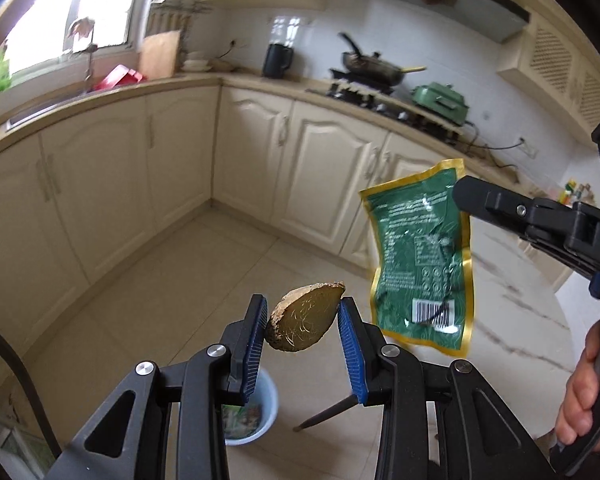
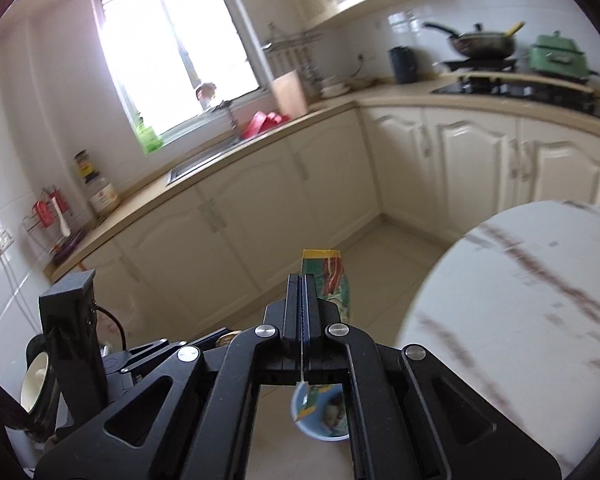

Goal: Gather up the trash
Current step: 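Carry the ginger and green packet over the blue bin and open both grippers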

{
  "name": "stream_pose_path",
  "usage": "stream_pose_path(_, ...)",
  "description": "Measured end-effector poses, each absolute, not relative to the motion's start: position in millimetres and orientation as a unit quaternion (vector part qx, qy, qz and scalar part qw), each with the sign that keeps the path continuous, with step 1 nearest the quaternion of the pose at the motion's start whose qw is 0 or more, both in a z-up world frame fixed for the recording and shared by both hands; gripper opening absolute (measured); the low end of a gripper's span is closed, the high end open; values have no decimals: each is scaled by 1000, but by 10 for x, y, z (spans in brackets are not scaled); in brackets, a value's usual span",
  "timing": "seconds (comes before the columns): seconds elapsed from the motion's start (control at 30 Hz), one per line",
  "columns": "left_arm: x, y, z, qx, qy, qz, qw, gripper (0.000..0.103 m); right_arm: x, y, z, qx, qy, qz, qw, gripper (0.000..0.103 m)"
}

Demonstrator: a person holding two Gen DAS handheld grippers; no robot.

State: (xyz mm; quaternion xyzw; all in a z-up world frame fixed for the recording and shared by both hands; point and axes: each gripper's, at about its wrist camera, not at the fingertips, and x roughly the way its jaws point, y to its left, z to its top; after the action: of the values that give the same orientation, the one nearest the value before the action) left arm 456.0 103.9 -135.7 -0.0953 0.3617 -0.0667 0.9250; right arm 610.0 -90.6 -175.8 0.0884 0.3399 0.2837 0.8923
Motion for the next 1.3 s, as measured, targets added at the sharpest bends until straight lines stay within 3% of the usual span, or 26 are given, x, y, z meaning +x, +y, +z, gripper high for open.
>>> stream_pose_path(0.23, 4635, 1527, -1937, -120, 422, -39, 898, 33, 6259, -187, -2515, 68, 398, 298, 865, 1)
stream_pose_path(0.63, 5226, 2053, -3144, -121, 546, -6, 829, 33, 6790, 338, -4358, 40, 537, 266, 800, 2)
stream_pose_path(0.77, 5433, 2108, -3401, -112, 570, -12, 814, 33, 6927, 393, -4841, 40, 582, 256, 771, 9)
stream_pose_path(0.83, 5542, 2118, -3519, -110, 580, -17, 807, 33, 6961, 380, -4983, 42, 593, 250, 765, 11)
stream_pose_path(0.97, 5740, 2156, -3733, -114, 595, -23, 796, 34, 7018, 307, -5106, 46, 597, 234, 766, 26)
stream_pose_path(1.07, 5896, 2173, -3818, -111, 603, -21, 790, 34, 7041, 268, -5108, 46, 593, 226, 771, 27)
stream_pose_path(1.1, 5927, 2188, -3838, -111, 605, -20, 788, 36, 7039, 247, -5079, 45, 592, 222, 773, 28)
stream_pose_path(1.2, 6040, 2125, -3791, -110, 602, -15, 790, 58, 7064, 220, -4996, 49, 589, 219, 777, 32)
stream_pose_path(1.3, 6063, 2144, -3709, -111, 600, -10, 792, 61, 7073, 200, -4904, 50, 583, 219, 781, 39)
